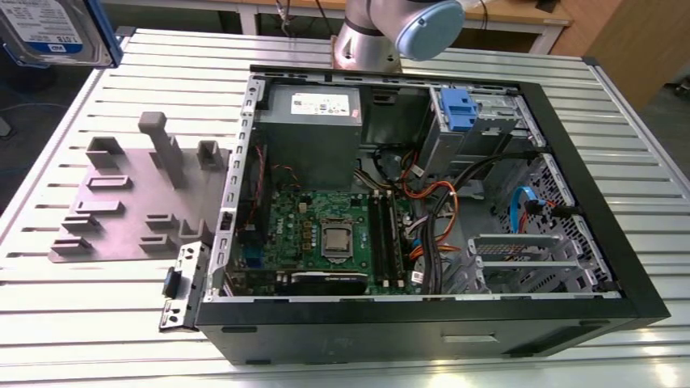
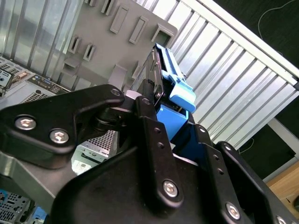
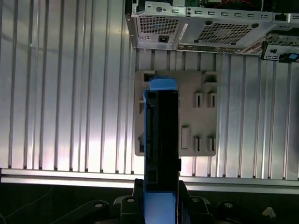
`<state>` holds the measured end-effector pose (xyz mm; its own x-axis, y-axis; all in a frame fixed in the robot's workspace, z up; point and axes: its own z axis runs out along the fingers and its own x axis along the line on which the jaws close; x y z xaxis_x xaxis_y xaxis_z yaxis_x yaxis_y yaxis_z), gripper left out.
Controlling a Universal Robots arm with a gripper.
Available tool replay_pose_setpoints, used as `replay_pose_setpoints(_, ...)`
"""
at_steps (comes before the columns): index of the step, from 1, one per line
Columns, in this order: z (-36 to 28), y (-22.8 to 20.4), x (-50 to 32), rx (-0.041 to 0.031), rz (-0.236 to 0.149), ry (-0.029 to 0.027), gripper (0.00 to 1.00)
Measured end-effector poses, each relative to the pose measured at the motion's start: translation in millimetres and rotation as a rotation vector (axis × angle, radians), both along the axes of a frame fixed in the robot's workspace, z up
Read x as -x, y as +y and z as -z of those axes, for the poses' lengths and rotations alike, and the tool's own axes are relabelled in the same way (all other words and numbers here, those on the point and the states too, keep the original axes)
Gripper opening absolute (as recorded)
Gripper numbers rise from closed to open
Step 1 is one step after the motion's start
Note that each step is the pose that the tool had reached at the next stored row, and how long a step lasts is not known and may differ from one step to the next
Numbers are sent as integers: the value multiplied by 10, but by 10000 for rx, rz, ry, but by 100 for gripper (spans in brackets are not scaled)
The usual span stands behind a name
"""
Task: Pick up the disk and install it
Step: 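Pick up the disk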
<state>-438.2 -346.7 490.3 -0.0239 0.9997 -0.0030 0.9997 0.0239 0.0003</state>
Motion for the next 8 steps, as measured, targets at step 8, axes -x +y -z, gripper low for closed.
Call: replay_pose_setpoints(8, 0, -41, -35, 23, 1, 1, 36)
